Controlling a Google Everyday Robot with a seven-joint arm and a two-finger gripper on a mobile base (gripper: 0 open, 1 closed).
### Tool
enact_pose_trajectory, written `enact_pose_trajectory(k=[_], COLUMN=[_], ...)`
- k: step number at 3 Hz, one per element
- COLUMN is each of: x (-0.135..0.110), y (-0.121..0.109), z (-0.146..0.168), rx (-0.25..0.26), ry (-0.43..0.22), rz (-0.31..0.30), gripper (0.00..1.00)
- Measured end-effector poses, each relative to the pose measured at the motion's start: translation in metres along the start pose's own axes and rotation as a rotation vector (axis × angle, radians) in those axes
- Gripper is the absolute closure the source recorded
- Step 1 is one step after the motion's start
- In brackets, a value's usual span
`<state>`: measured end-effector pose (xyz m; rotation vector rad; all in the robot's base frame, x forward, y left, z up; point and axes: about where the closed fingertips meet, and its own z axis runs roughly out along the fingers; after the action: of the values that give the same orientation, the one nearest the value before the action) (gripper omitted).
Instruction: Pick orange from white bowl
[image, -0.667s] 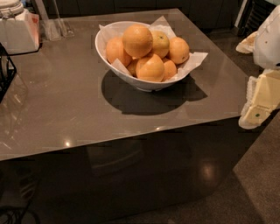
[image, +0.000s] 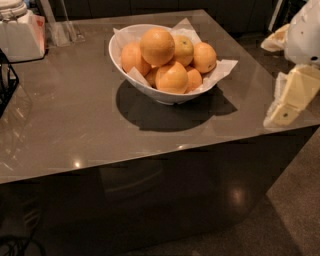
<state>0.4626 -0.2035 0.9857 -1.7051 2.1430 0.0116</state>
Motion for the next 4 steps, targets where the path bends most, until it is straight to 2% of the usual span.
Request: enact_pose_trajectory(k=[1,2,3,4], x=[-0.042,-0.087,-0.099,-0.108], y=[-0.038,-0.076,-0.096,-0.1], z=[0.019,0.048,0.038,0.045], rx=[-0.083,-0.175,-0.127,-0.121], ry=[-0.159,-0.292,-0.341,-0.384], rz=[-0.049,-0.072,-0.08,-0.091], gripper=[0.0,0.0,0.0,0.0])
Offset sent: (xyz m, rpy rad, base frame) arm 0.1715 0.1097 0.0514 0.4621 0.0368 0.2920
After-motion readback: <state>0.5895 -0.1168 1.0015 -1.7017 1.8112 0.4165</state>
